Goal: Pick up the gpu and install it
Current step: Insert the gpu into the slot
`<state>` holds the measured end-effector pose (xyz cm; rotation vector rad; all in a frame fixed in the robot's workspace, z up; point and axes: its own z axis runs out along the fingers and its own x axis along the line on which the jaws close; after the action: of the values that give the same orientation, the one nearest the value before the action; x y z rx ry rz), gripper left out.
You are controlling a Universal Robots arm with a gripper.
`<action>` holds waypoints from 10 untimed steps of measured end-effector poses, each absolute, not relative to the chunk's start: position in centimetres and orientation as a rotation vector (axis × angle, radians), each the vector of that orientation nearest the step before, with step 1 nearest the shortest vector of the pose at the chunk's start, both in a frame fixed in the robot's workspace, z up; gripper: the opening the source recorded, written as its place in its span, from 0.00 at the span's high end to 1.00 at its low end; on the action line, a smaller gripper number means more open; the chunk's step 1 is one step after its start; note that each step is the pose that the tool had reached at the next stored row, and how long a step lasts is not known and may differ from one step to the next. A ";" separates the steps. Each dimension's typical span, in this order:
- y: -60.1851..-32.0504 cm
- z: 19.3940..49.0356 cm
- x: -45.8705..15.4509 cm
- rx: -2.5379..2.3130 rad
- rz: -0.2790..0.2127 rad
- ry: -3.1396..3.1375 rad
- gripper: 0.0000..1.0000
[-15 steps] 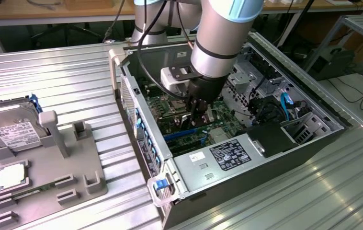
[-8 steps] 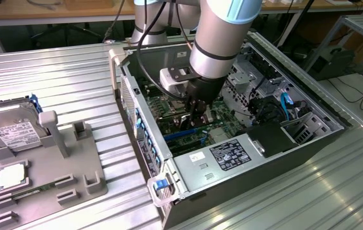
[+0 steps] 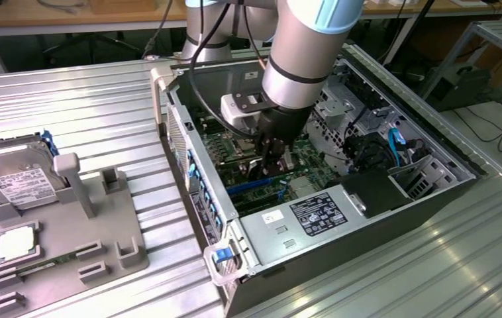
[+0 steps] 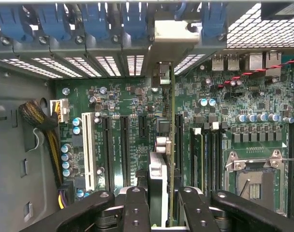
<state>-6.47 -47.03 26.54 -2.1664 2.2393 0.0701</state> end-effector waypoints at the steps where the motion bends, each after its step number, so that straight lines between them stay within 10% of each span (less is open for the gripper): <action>1: -47.0 26.5 -6.5 -2.167 0.071 2.240 0.71; 10: -47.0 25.8 -6.5 -2.172 0.083 2.245 0.71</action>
<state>-6.47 -47.03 25.78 -2.1716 2.2453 0.0832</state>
